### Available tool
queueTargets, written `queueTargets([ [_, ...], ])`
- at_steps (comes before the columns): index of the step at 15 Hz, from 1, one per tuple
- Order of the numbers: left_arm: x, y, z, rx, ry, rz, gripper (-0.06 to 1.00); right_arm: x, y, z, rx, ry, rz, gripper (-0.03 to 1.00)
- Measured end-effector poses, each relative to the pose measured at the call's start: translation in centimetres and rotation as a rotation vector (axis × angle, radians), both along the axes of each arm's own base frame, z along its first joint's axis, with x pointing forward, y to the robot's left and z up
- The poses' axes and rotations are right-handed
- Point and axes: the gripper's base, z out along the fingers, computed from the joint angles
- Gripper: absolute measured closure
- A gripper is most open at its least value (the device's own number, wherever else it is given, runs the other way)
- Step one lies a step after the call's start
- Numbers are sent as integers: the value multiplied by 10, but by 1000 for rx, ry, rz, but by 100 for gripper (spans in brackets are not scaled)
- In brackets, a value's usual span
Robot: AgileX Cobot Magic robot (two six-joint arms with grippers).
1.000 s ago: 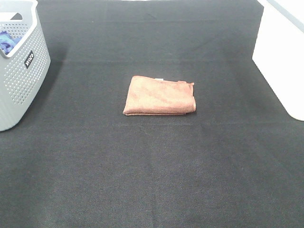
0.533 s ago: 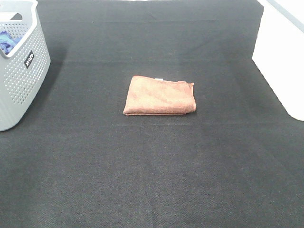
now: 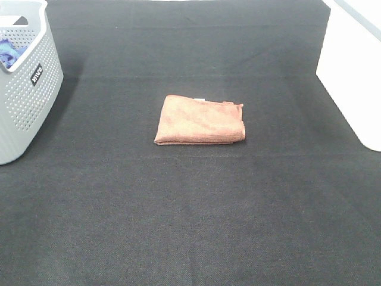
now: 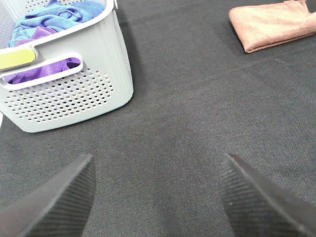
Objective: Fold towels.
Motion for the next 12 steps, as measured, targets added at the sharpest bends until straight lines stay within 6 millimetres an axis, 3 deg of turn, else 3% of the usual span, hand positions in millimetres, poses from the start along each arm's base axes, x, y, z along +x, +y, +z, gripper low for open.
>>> queueTargets([
  [12, 0, 0, 0, 0, 0, 59, 27, 0, 0, 0, 1, 0, 1, 8],
])
